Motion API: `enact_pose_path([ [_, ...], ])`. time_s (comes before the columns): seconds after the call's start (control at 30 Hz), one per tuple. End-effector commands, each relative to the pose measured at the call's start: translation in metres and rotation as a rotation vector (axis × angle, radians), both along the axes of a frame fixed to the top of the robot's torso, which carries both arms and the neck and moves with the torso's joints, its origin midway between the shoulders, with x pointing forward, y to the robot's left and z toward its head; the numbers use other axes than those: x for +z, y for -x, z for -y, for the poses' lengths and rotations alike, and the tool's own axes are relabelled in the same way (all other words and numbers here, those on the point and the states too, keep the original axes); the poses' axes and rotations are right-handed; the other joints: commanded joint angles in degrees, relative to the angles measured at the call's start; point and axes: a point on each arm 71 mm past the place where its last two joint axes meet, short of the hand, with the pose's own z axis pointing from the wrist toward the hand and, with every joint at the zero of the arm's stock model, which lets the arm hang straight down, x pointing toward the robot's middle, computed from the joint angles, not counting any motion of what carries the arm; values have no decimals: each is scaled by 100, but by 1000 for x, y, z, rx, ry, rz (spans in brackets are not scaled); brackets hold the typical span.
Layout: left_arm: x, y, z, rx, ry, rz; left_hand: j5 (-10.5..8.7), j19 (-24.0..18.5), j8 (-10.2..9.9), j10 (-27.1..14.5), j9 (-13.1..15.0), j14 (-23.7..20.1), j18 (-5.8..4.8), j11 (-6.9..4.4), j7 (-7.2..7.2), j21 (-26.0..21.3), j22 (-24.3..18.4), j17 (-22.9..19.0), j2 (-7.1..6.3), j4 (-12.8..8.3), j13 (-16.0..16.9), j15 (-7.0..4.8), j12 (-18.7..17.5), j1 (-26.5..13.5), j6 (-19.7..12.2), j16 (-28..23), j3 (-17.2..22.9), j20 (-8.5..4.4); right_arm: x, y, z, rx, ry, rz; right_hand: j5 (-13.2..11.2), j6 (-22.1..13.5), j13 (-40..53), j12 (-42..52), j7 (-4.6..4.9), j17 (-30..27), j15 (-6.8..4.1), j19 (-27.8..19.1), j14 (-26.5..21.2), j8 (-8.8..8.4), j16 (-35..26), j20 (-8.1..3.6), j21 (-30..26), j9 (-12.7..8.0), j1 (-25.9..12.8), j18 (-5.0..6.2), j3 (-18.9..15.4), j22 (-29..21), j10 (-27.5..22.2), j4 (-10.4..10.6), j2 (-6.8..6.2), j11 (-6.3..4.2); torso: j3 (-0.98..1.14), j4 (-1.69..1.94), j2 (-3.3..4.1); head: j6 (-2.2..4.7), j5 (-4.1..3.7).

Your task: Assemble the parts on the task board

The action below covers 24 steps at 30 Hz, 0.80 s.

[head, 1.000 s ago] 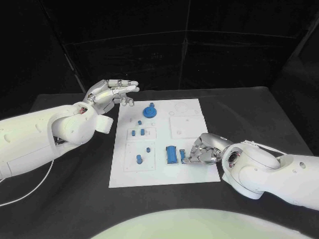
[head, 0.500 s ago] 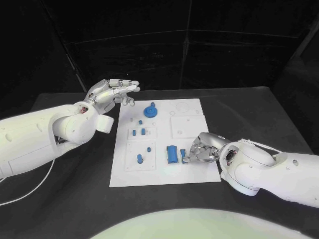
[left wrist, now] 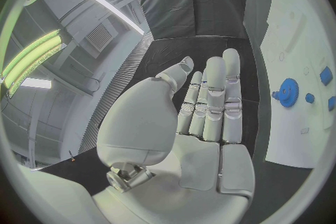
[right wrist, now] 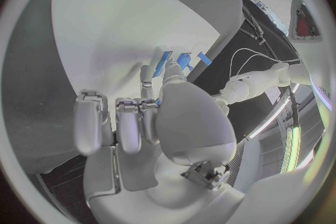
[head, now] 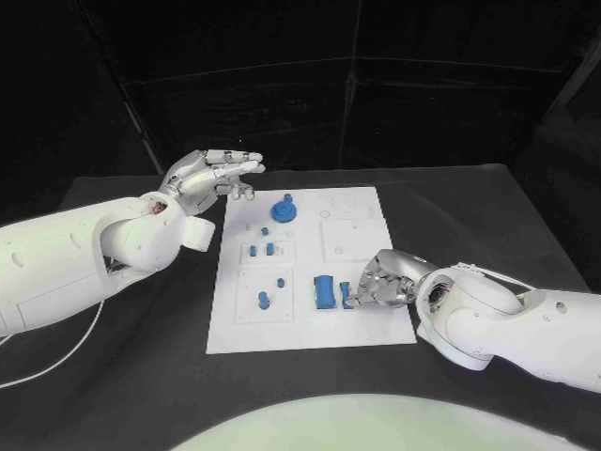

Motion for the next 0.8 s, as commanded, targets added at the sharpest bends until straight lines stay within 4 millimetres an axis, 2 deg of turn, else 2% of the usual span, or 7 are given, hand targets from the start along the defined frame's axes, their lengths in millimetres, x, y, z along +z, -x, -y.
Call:
enact_pose_path([
  [0.03, 1, -1, 0, -3, 9, 7, 21, 0, 35, -54, -6, -32, 77, 3, 6, -36, -6, -10, -2, 2, 7, 0, 28, -7, -39, -1, -21, 26, 6, 0, 0, 19, -179, 16, 70, -136, 1344, -180, 41, 1507, 42, -60, 587, -64, 14, 31, -297, -10, 7, 100, -19, -70, 470, 36, -68, 53, -2, -2, -17, 43, -12],
  [0.2, 0, -3, -2, 4, 6, 9, 21, 1, 36, -58, -6, -33, 77, 3, 7, -39, -9, -11, 2, 5, 8, 1, 33, -8, -40, 0, -24, 26, 9, -20, 10, -9, -402, -68, 85, -517, 357, -1414, 203, 1507, 169, -862, 587, -130, 14, 134, -1564, 14, 367, 434, 93, -1685, -423, -103, 129, 190, -5, -13, -58, 147, -30],
  [0.33, -2, -8, -7, 32, -4, 9, 21, -26, 42, -67, -5, -86, 75, 3, 3, -75, -30, -32, 0, 21, 10, 6, 56, -28, -46, -36, -52, 31, 18, -52, 26, -48, -591, -59, 291, -772, -426, -2378, 299, 1297, 248, -1493, 475, -80, -139, 210, -2657, 77, 920, 661, 268, -2923, -1266, -433, 319, 279, -9, -14, -124, 265, -49],
  [0.43, -3, -11, -9, 56, 1, -1, 25, -343, 60, -77, -3, -542, 53, 27, 21, -334, -166, -184, 3, 37, 17, 54, 121, -33, -52, -378, -100, 70, 27, -74, 39, -79, -683, -19, 287, -885, -900, -2903, 352, -257, 293, -1802, -528, -18, -1487, 253, -3260, 127, 1238, 758, 366, -3550, -1770, -661, 394, 319, -14, -1, -178, 338, -52],
  [0.53, -7, -16, -13, 85, 2, -7, 34, -996, 71, -137, -7, -1234, 7, 104, 55, -935, -531, -546, 10, 91, 10, 185, 175, -65, -85, -1170, -200, 202, 36, -107, 55, -139, -793, 44, 195, -1108, -2050, -4225, 485, -1561, 411, -2211, -1508, -48, -2857, 341, -3835, 113, 1436, 776, 419, -3948, -2988, -810, 428, 425, -26, 10, -260, 486, -31],
  [0.6, -9, -20, -14, 97, 1, -5, 24, -1215, 89, -157, -5, -1426, 1, 126, 62, -1211, -734, -734, 9, 125, -6, 261, 172, -86, -79, -1594, -264, 275, 39, -122, 61, -159, -825, 99, 110, -1192, -2295, -4449, 524, -2243, 452, -2358, -2029, -104, -3612, 386, -4059, 63, 1569, 776, 482, -4076, -3159, -888, 475, 493, -36, 16, -291, 539, -27],
  [0.8, -17, -37, -20, 159, -3, 15, 29, -1487, 6, 70, -38, -1360, 85, 194, 61, -2012, -1518, -1318, 75, 203, -43, 410, -191, -31, -116, -3207, -338, 538, 50, -164, 55, -170, -887, 223, -206, -1214, -3332, -5226, 640, -3215, 524, -2684, -2320, -335, -4932, 436, -4471, -199, 1964, 774, 853, -4294, -3179, -1201, 531, 584, -45, 14, -380, 793, 86],
])
